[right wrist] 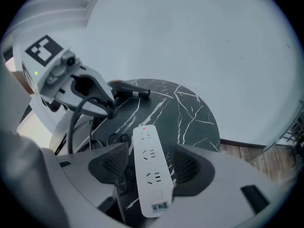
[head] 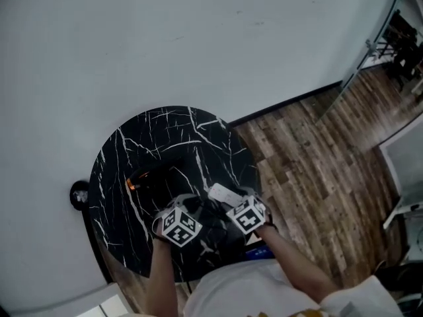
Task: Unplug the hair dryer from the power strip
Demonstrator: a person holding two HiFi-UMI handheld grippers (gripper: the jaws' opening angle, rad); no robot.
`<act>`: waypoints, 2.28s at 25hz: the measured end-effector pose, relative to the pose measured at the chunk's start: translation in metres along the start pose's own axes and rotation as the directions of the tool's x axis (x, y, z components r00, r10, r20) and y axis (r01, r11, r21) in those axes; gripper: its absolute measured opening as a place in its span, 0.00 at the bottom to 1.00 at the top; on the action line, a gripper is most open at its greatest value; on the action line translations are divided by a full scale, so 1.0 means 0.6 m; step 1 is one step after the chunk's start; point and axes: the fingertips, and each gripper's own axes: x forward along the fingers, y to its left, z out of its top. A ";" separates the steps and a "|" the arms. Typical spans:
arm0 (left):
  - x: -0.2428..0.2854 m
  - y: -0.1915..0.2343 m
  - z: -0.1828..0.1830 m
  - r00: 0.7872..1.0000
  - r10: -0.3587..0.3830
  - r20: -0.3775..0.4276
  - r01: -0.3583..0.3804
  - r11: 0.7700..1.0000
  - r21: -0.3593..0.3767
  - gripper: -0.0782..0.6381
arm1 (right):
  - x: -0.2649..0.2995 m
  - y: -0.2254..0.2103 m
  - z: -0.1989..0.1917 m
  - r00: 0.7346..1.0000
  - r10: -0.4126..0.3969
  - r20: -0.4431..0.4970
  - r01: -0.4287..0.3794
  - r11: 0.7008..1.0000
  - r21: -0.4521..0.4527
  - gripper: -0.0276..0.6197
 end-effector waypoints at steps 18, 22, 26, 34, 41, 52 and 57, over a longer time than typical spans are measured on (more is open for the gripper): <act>0.024 -0.023 -0.051 0.996 -0.042 -0.083 0.034 0.995 -0.095 0.39 | -0.192 -0.009 -0.028 0.959 -0.073 0.274 -0.003 0.963 0.268 0.47; 0.000 -0.019 -0.069 0.996 -0.030 -0.079 0.018 0.989 -0.144 0.39 | -0.216 -0.003 -0.026 0.951 -0.075 0.301 -0.015 0.958 0.285 0.47; -0.037 0.007 -0.065 0.998 0.070 0.006 -0.067 0.972 -0.224 0.39 | -0.231 0.006 -0.019 0.943 -0.074 0.324 -0.016 0.964 0.267 0.47; -0.166 0.023 0.012 0.939 0.275 0.206 -0.176 0.900 -0.399 0.38 | -0.276 0.014 0.047 0.891 -0.043 0.451 -0.063 0.974 0.217 0.47; -0.292 -0.002 0.079 0.802 0.491 0.342 -0.229 0.780 -0.582 0.11 | -0.319 0.012 0.092 0.838 -0.063 0.541 -0.037 0.984 0.172 0.04; -0.361 -0.087 0.101 0.667 0.687 0.289 -0.359 0.636 -0.683 0.11 | -0.375 0.047 0.079 0.786 -0.073 0.614 0.038 0.997 0.070 0.04; -0.367 -0.115 0.100 0.630 0.721 0.290 -0.365 0.604 -0.708 0.11 | -0.392 0.062 0.073 0.767 -0.026 0.641 0.012 1.000 0.026 0.04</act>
